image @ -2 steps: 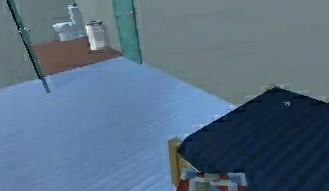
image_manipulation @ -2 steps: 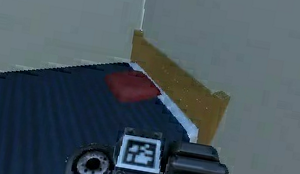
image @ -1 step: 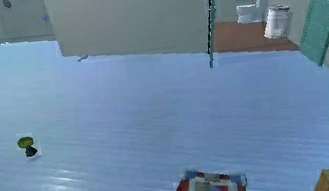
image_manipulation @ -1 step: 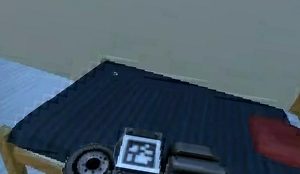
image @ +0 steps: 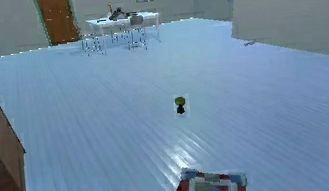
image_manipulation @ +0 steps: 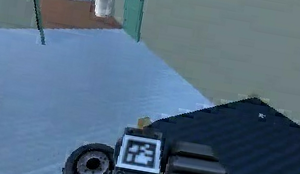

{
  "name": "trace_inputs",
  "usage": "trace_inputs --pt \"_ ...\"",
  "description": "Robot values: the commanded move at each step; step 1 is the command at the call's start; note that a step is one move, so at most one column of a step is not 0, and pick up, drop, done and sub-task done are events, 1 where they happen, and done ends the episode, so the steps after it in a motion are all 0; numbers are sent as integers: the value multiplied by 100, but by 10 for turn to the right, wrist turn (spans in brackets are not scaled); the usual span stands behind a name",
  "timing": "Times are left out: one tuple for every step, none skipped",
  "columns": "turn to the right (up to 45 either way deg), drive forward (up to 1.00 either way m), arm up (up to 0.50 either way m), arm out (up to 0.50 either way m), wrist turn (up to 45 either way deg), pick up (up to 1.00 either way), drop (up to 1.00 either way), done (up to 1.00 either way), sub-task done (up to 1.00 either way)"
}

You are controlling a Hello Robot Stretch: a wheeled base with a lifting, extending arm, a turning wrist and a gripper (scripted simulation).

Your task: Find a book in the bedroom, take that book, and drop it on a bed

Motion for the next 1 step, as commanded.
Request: trace_inputs --pt "-90 0 0 0 0 0 0 0 0"
